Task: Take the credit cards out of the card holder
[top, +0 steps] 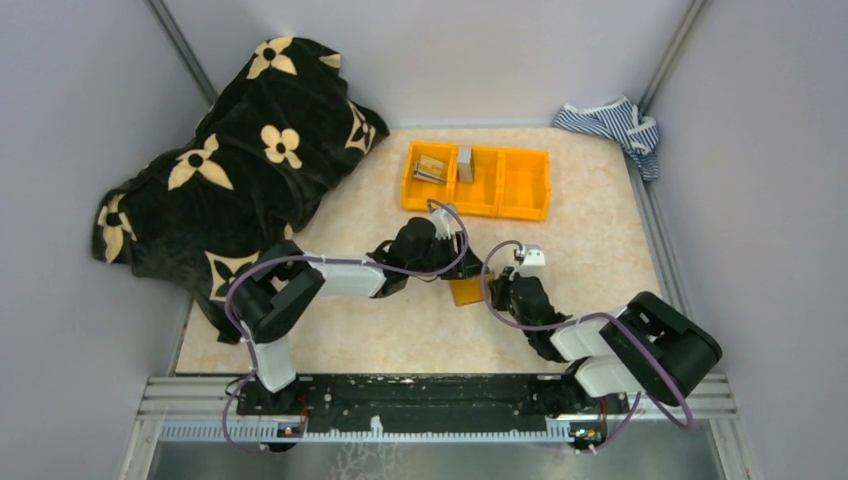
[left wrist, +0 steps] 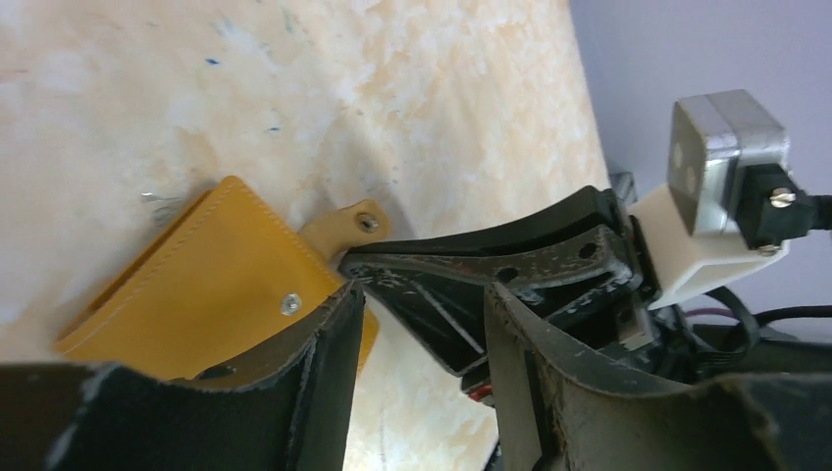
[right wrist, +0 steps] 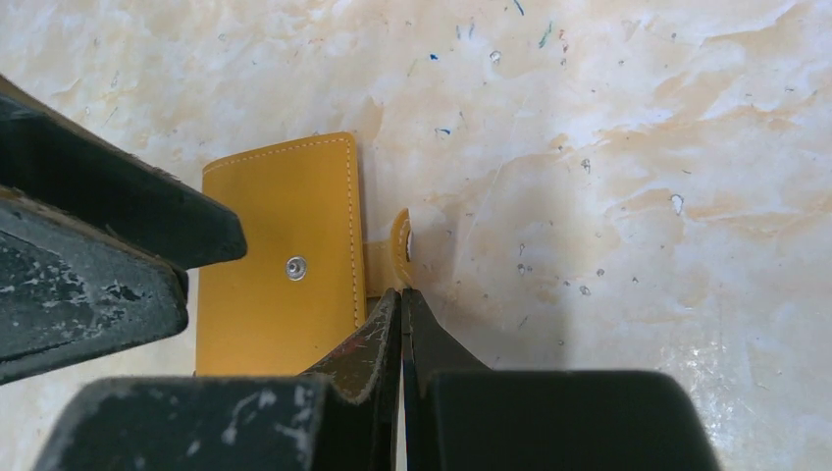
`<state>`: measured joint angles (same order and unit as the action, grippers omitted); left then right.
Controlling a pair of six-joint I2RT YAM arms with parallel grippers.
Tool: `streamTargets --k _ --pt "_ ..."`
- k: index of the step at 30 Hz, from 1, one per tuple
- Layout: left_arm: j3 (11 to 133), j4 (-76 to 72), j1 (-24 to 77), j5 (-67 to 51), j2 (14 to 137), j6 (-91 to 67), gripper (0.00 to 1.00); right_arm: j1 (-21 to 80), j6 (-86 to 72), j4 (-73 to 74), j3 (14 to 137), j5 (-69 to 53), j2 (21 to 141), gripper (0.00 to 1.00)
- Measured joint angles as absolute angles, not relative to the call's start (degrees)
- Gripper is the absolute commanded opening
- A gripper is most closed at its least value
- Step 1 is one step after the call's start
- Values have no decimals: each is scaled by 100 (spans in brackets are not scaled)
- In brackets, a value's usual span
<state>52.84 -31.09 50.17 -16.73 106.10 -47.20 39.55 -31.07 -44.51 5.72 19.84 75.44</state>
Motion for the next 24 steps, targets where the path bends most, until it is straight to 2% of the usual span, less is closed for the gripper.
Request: streamTargets --k 8,15,24 --pt "4757 -2700 5017 -923 10425 -4136 54 3881 -3131 -4781 582 1780 7841 0" --pt "3898 -3017 5039 -307 9828 -4051 53 3881 -3127 -4978 655 1544 8058 0" --pt "3583 -2895 5043 -8 9408 -4018 53 3881 -3129 -5256 731 1321 8333 0"
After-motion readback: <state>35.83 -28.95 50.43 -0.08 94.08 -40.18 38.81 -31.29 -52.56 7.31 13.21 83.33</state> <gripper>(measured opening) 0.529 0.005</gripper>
